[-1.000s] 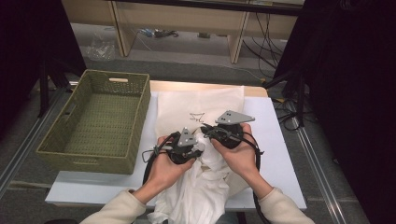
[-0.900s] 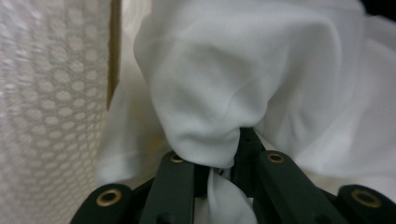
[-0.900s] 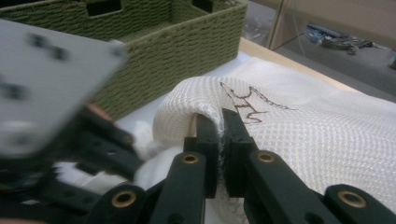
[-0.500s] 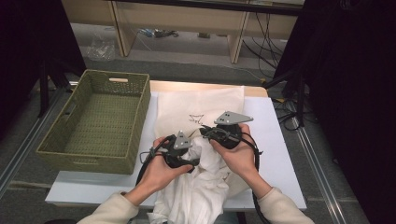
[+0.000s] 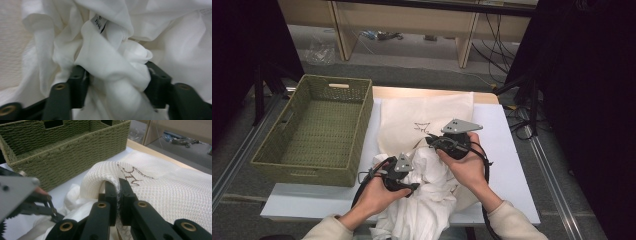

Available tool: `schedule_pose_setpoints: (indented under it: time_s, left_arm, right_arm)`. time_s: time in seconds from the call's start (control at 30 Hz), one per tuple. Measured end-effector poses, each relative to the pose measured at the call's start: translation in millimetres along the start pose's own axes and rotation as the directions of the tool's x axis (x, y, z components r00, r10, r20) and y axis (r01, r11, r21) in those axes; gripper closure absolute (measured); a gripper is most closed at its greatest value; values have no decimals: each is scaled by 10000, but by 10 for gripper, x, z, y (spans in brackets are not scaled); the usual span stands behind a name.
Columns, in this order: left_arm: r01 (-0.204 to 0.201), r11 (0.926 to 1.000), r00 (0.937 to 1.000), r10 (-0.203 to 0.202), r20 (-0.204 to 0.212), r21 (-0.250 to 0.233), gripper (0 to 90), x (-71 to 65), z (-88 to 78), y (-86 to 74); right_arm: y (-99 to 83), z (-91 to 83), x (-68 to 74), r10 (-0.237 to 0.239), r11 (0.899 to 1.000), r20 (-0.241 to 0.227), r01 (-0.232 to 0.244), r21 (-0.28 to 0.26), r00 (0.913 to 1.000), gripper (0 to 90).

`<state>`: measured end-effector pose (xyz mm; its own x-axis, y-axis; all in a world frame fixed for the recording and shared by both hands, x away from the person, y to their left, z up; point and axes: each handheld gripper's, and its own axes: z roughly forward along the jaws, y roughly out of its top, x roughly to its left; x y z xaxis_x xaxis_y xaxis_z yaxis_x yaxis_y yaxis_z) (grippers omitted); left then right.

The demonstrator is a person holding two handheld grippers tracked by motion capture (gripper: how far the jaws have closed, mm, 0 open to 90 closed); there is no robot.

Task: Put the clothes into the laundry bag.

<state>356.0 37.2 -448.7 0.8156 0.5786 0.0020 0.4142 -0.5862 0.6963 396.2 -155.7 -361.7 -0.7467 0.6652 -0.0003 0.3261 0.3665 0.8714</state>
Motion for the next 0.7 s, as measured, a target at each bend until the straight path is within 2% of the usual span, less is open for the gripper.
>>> schedule_pose_setpoints:
  time_s: [0.03, 0.1, 0.13, 0.2, 0.23, 0.27, 0.3, 0.37, 0.43, 0.5, 0.57, 0.63, 0.67, 0.7]
  left_arm:
    - [-3, 10000, 10000, 3, 81, 27, 552, -13, 39, 11]
    - [47, 10000, 9997, -49, 256, 88, 662, -28, 64, 34]
    - [6, 9999, 9999, -8, 164, 127, 711, -42, 53, 53]
    - [81, 9996, 9998, -77, 175, -255, 787, -73, 20, 94]
    - [63, 9993, 9999, -57, 142, -372, 787, -91, -20, 123]
    - [172, 9981, 9996, -158, 231, -596, 793, -105, -49, 149]
    - [97, 9975, 9998, -86, 157, -700, 797, -105, -89, 181]
    - [169, 9935, 9998, -152, 162, -1124, 802, -102, -148, 242]
    - [325, 9889, 9995, -320, 59, -1452, 803, -99, -185, 297]
    - [282, 9859, 9996, -292, -39, -1651, 803, -66, -191, 337]
    - [618, 9813, 9980, -633, -21, -1824, 803, -26, -154, 350]
    - [615, 9816, 9976, -662, -199, -1808, 803, 33, -91, 348]
    - [600, 9820, 9970, -677, -373, -1790, 803, 60, -50, 344]
    - [561, 9829, 9962, -669, -564, -1754, 802, 90, 0, 336]
  right_arm:
    - [-3, -15, 2, 106, 9999, 142, -108, 100, 9998, 880]
    - [-4, -13, -11, -25, 10000, 118, 25, 56, 9999, 879]
    - [-4, -15, -8, 5, 10000, 48, -5, 91, 10000, 879]
    - [-1, -19, -5, -33, 10000, 158, 32, 61, 9999, 879]
    - [-1, -19, -5, -33, 10000, 158, 32, 61, 9999, 879]
    - [-4, -22, 18, 306, 9994, 167, -308, 151, 9994, 879]
    - [-1, -5, 1, -39, 10000, 29, 39, 66, 10000, 879]
    - [-2, -11, 27, 182, 9997, 143, -184, 130, 9997, 879]
    - [2, -14, 47, 156, 9998, 114, -156, 77, 9998, 879]
    - [10, -7, 51, -153, 9999, 58, 154, -51, 9999, 880]
    - [14, -17, 66, -178, 9998, 68, 178, 14, 9998, 879]
    - [4, -14, 99, 200, 9998, 54, -201, 57, 9998, 880]
    - [4, -5, 81, -159, 9999, 17, 159, 31, 9999, 880]
    - [0, -2, 99, 16, 9999, -64, -15, 149, 10000, 880]
